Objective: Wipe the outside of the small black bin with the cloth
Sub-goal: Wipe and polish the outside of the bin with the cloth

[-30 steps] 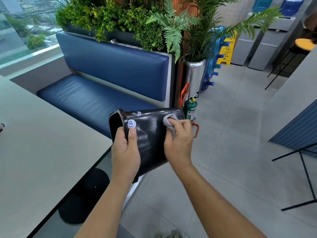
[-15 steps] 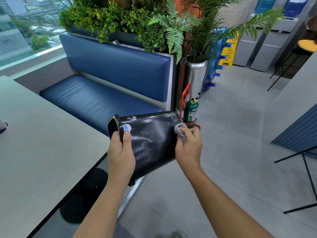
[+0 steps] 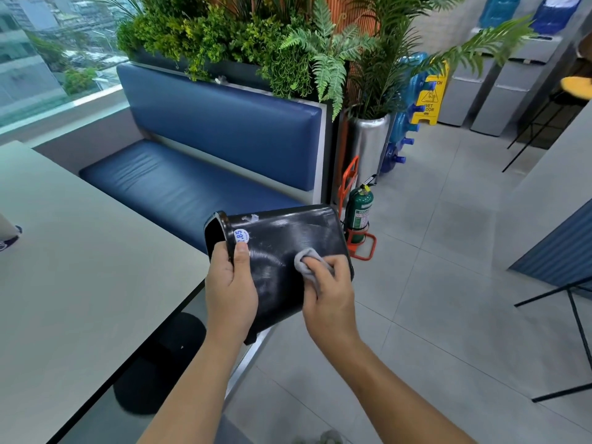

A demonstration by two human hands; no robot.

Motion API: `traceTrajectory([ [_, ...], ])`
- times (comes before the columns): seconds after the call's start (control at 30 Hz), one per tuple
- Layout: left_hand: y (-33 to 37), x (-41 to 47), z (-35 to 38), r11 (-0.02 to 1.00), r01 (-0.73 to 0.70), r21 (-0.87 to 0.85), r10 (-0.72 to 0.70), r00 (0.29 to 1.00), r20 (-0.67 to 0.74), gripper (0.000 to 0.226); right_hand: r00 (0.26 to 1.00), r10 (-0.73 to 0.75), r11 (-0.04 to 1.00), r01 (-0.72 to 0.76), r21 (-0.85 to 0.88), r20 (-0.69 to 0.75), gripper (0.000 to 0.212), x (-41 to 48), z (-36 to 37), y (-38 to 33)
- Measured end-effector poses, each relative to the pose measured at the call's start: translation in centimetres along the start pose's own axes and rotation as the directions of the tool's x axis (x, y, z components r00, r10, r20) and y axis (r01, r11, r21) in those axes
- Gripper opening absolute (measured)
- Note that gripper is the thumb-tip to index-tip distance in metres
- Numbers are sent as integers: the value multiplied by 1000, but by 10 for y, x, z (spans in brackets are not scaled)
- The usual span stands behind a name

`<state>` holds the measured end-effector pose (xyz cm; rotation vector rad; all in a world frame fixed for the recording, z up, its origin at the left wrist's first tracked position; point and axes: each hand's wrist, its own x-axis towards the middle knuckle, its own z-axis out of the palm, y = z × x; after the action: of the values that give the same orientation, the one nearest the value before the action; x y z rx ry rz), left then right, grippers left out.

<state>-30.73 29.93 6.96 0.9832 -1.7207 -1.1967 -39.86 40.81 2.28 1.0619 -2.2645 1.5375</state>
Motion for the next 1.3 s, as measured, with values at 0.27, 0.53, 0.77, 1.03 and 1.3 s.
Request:
traceTrajectory([
  [0.27, 8, -13, 9, 999, -42, 29, 41, 999, 34, 23, 995, -99, 995, 99, 6, 12, 29, 68, 0, -26],
  [0.53, 17, -11, -11, 998, -47, -46, 46, 999, -28, 25, 999, 20, 996, -23, -90, -32, 28, 80, -29, 27],
  [0.77, 2, 3, -25, 994, 21, -108, -25, 999, -38, 27, 1000, -20, 992, 20, -122, -2, 29, 59, -27, 28],
  [1.03, 5, -10, -23, 989, 10, -148, -8, 1000, 9, 26, 995, -72, 993, 66, -98, -62, 30, 97, -27, 26],
  [1.3, -3, 11, -40, 983, 42, -181, -54, 996, -64, 27, 995, -99, 993, 100, -64, 25, 39, 15, -22, 39],
])
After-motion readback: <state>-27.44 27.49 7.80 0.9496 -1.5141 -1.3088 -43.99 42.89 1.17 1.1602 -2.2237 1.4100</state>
